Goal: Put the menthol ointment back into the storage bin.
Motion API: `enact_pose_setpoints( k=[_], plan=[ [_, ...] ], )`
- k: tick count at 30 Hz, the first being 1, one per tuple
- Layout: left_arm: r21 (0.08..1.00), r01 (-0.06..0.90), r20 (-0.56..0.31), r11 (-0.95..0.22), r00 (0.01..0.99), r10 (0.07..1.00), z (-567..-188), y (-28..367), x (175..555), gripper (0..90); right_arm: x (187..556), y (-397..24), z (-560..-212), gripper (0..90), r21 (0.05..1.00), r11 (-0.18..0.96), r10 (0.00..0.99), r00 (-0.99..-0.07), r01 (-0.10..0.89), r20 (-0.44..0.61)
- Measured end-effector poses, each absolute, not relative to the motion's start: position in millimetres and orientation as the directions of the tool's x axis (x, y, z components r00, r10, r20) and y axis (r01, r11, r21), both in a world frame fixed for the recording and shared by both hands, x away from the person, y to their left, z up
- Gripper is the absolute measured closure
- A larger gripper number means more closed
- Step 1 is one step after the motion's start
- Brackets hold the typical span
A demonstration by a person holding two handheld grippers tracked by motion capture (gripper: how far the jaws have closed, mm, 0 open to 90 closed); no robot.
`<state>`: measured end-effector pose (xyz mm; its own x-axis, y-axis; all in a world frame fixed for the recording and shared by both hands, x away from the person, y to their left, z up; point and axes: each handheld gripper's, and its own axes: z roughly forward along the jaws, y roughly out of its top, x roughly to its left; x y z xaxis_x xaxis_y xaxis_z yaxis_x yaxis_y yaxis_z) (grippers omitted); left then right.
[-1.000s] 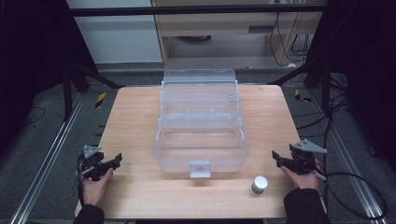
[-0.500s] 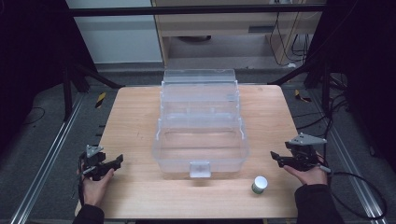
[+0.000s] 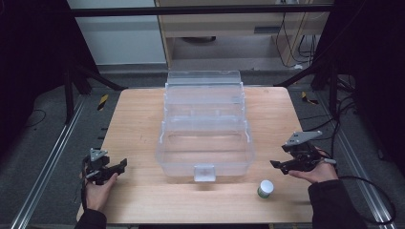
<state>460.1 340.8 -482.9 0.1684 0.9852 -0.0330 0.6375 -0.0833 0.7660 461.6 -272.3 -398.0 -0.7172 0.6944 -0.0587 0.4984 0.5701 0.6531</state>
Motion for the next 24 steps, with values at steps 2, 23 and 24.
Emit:
enact_pose_setpoints(
  k=[2, 23, 24],
  plan=[
    [0.765, 0.638, -0.032, -0.087, 0.172, 0.985, -483.0, 340.0, 460.3, 27.2, 461.6, -269.8, -395.0, 27.1, 0.649, 0.582, 0.679, -0.732, 0.490, -0.058],
    [0.747, 0.654, -0.021, -0.123, 0.208, 0.978, -485.3, 335.9, 461.9, 27.8, 454.7, -231.5, -390.9, 29.9, 0.432, 0.813, 0.438, -0.899, 0.390, -0.015],
    [0.746, 0.655, -0.021, -0.123, 0.208, 0.978, -485.5, 335.8, 462.0, 27.8, 453.8, -230.1, -392.2, 29.9, 0.418, 0.824, 0.426, -0.905, 0.382, -0.012]
  ],
)
